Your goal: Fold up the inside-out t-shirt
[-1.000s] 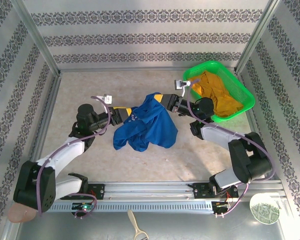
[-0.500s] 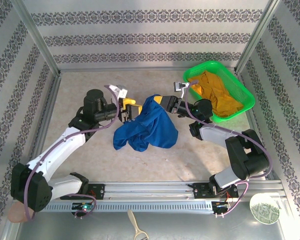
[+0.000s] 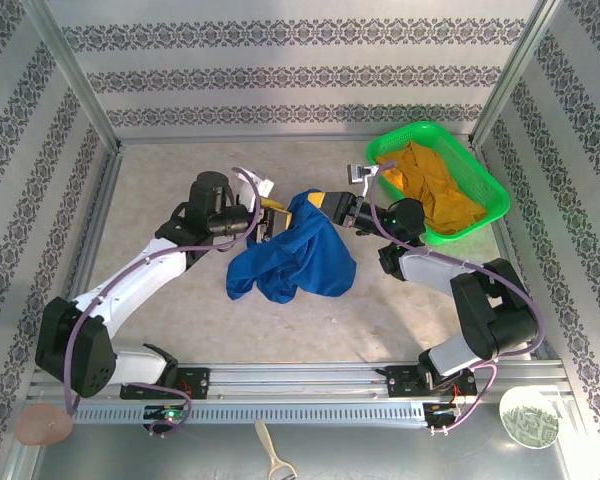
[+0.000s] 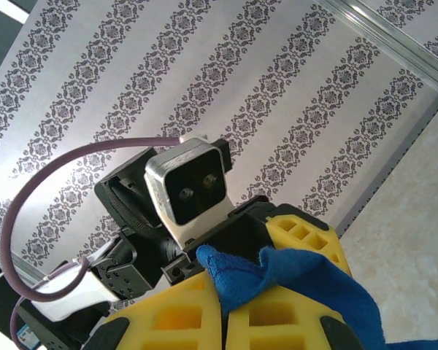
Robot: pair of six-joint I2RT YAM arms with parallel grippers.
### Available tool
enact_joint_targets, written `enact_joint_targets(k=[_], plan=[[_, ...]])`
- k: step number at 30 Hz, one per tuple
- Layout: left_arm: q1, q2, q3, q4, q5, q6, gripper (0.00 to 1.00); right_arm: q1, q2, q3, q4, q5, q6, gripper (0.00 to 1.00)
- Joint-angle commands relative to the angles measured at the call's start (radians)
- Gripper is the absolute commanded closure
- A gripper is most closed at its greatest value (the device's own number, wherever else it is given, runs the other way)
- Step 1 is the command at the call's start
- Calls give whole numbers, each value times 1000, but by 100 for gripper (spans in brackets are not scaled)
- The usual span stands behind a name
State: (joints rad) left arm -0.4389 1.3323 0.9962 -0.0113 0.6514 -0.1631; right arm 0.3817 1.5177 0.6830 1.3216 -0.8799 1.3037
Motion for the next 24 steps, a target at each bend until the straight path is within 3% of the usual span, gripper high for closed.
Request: enact_joint_targets(k=[1,4,7,9,10,12,16,20,24], plan=[[-11,24,38,11,4,17,74,-2,-1,-13,60,5,-2,100],[-11,54,66,4,35,14,96,-4,-1,-13,56,6,-1,100],[-3,56,109,2,92,-35,100,-17,4,-12,5,14,-16,96],[9,42,137,42,142,-122,100,-46,4,-23,-66,49,-53,52],[17,38,155,62,166,-178,100,-66,-4,-32,-133,74,-76,41],[26,34,193,92,210,-272,100,-107,-28,-66,-233,141,-115,33],[30,23,236,130,255,-400,100,-165,-138,-155,-381,261,-130,32],[34,6,216,145,257,-422,100,-149,-322,-195,-569,338,-199,34],[38,-1,177,189,258,-455,100,-81,-539,-147,-958,457,-368,43]])
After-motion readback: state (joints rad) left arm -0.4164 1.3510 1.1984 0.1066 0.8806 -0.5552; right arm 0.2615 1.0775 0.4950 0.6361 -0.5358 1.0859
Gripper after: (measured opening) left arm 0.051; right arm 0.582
